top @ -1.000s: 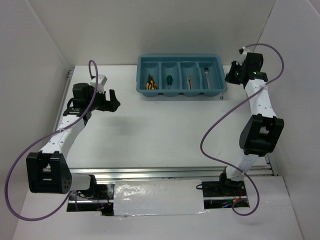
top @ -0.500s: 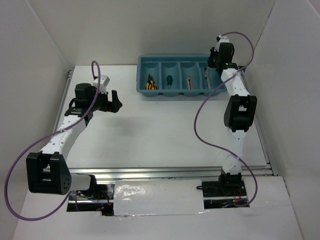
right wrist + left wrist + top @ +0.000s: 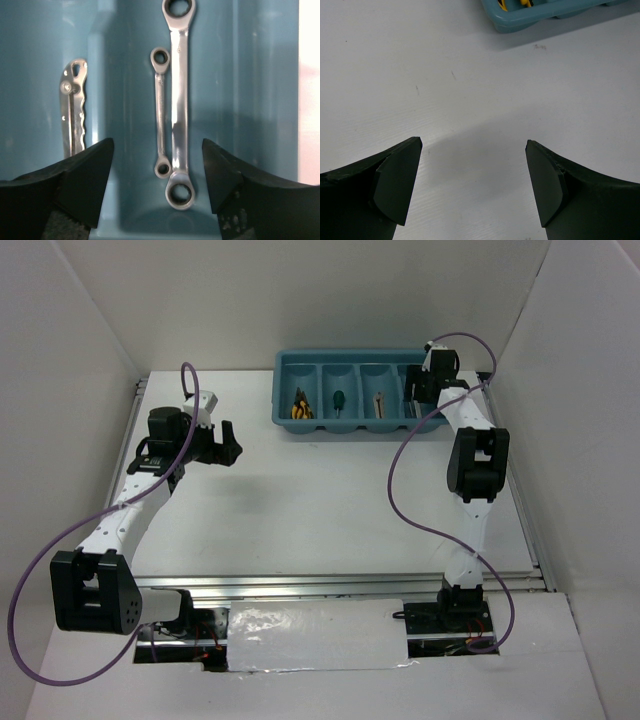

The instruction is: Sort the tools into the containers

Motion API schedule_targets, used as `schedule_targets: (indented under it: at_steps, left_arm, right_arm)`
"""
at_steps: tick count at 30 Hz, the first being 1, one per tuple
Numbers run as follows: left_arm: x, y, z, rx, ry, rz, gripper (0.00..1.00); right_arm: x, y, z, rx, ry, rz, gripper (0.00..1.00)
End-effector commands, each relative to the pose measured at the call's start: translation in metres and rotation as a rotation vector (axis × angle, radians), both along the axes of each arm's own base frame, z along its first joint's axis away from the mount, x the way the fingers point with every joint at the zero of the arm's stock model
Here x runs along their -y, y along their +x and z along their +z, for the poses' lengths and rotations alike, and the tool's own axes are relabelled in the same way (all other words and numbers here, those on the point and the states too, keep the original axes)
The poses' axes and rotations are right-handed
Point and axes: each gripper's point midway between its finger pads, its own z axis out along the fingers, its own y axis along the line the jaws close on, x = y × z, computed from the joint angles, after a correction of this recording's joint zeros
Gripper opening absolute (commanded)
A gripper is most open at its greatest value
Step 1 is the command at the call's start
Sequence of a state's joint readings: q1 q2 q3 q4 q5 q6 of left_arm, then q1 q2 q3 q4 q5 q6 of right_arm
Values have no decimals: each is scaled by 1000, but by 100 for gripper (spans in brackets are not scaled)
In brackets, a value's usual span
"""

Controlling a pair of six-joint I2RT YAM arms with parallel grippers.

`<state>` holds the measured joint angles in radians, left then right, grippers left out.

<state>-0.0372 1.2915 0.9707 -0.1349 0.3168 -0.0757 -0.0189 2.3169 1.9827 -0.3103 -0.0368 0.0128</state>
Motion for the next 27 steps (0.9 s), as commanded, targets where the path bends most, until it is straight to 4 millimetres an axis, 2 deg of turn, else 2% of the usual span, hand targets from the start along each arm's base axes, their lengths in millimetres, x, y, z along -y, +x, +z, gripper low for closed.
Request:
schedule_targets:
  at_steps: [1, 2, 3, 4, 5, 6, 7, 8, 9, 10, 11, 12, 13, 14, 15, 16, 18, 19, 21, 22, 27]
  left_arm:
    - [-3, 3, 10, 23, 5, 12, 99]
    - [-4, 5, 11, 23, 10, 19, 99]
    - [-6, 7, 15, 23, 14, 24, 99]
    - [-7, 8, 15, 24, 21, 32, 99]
    - [-12, 9, 17, 27, 35, 50, 99]
    - [-14, 10, 21, 35, 47, 58, 99]
    - [-16, 10, 23, 41, 61, 62, 99]
    - [-23, 10, 21, 39, 82, 94, 99]
    - [-27, 10, 21, 41, 91, 116, 99]
    - [-29, 8, 19, 33, 99, 122, 99]
    - [-32, 5, 15, 22, 109, 133, 99]
    - [-32, 2, 15, 22, 113, 129, 99]
    - [-34, 0, 13, 23, 122, 131, 99]
    - [-36, -3, 7, 8, 134, 140, 99]
    - [-37, -6, 9, 13, 142, 143, 99]
    - [-40, -11, 1, -5, 155, 149, 99]
    - [-46, -17, -1, -10, 175, 176, 99]
    - [-50, -22, -11, -23, 222, 162, 99]
    - [-61, -29, -16, -33, 260, 207, 99]
    - [-62, -35, -27, -57, 264, 209, 99]
    - [-77, -52, -45, -98, 315, 275, 99]
  right_arm:
    - [-17, -12, 63, 70, 26, 56, 80]
    - [-17, -16, 72, 76, 29, 58, 82]
    - [-17, -23, 96, 108, 34, 65, 84]
    - [-17, -29, 106, 118, 49, 65, 85]
    - [-14, -40, 142, 178, 67, 74, 86]
    - [-13, -52, 139, 160, 82, 74, 88]
    - [-12, -62, 147, 166, 91, 80, 90]
    - [-9, -85, 158, 171, 99, 85, 92]
    - [-7, -96, 161, 173, 91, 89, 97]
    - [-6, -108, 160, 167, 88, 93, 98]
    - [-2, -134, 155, 153, 82, 83, 100]
    - [2, -146, 152, 155, 49, 96, 100]
    - [4, -163, 170, 210, 29, 98, 100]
    - [8, -182, 134, 139, 12, 101, 100]
    - [11, -194, 131, 138, 3, 97, 100]
    - [13, -217, 117, 125, -2, 88, 100]
    - [20, -239, 104, 110, 0, 65, 100]
    - [20, -259, 93, 97, 5, 56, 100]
    - [25, -276, 84, 88, 9, 47, 100]
    - [26, -290, 75, 80, 1, 43, 100]
    - [35, -318, 53, 44, -66, 39, 100]
